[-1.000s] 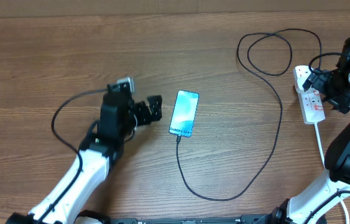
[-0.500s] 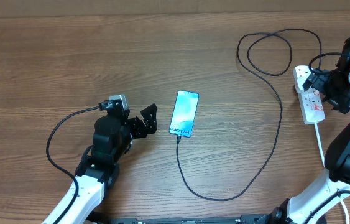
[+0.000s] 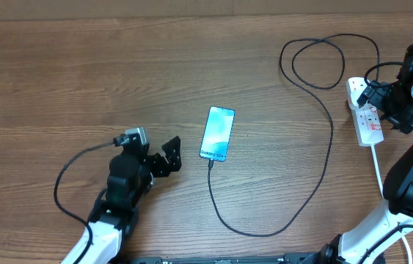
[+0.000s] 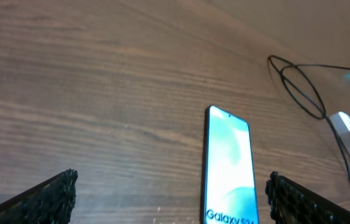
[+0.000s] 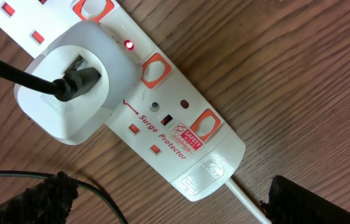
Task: Plug charger to phone and switch on socket
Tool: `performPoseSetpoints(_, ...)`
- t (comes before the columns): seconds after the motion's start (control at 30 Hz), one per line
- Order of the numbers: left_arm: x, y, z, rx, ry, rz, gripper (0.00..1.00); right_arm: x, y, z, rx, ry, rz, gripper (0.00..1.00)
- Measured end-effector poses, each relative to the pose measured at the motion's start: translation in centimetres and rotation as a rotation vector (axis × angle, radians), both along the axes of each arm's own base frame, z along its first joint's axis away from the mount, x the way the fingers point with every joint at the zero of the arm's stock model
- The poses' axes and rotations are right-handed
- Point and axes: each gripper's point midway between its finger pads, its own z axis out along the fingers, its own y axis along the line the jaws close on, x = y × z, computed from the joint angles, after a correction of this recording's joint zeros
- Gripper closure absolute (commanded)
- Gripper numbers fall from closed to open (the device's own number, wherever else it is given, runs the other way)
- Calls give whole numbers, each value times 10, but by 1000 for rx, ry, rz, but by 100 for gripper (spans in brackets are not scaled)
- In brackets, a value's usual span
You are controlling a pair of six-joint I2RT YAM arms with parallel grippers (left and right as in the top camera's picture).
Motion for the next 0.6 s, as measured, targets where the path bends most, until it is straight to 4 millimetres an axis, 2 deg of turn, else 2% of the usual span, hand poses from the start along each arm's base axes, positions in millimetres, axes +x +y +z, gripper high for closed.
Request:
performPoseSetpoints(0.2,-12,8,-1,-29,-74,19,1,0,0,0,1,0,0,0)
performPoseSetpoints(0.4,-25,30,-12,-93,-55,113,0,0,0,0,0,0,0,0)
performPoseSetpoints(0.6,-27,36,-7,-110,-64,140,0,0,0,0,0,0,0,0)
